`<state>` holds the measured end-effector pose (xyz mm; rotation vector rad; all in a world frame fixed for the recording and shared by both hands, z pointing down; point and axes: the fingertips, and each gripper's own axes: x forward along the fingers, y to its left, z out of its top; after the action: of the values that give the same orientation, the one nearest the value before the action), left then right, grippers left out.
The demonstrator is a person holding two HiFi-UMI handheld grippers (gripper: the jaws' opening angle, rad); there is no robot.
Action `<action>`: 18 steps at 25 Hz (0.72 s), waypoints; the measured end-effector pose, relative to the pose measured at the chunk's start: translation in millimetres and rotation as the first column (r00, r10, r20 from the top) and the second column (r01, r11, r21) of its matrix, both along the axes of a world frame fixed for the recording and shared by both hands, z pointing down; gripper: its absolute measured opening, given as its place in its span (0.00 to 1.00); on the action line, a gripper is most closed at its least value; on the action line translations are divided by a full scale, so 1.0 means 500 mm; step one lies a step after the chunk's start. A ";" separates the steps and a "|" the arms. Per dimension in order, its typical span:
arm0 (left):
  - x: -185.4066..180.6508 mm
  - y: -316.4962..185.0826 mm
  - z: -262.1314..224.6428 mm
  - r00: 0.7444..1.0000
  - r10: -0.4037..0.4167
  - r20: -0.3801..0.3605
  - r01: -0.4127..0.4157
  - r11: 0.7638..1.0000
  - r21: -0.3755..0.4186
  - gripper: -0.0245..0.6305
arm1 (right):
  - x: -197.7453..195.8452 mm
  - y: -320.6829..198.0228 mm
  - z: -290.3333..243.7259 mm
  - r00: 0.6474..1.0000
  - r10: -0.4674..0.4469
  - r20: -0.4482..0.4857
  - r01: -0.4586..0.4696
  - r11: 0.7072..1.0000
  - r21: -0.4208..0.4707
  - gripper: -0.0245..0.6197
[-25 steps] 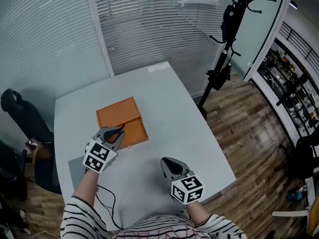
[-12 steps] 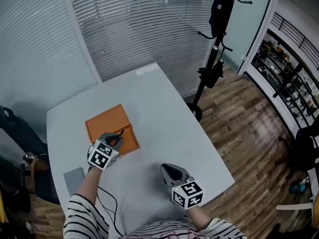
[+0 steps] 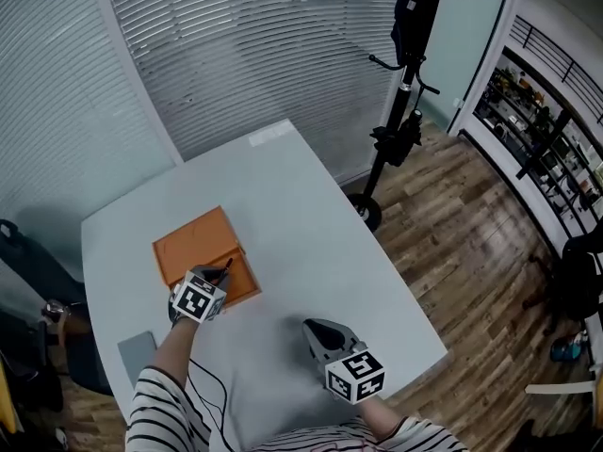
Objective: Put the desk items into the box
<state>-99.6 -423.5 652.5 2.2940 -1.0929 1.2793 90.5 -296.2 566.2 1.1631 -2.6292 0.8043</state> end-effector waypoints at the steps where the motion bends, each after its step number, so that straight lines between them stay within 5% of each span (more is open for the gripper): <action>1: 0.000 -0.001 0.010 1.000 0.002 0.003 -0.002 1.000 -0.013 0.12 | -0.001 -0.004 0.003 1.000 -0.003 0.001 0.003 1.000 -0.002 0.08; 18: -0.018 -0.018 0.116 0.994 -0.049 0.100 0.070 0.975 -0.211 0.11 | -0.001 -0.027 0.035 1.000 -0.023 -0.007 0.023 0.999 -0.037 0.08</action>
<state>-108.4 -432.7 710.6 2.0468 -0.9918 1.4201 89.9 -309.5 583.6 1.1224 -2.6057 0.8386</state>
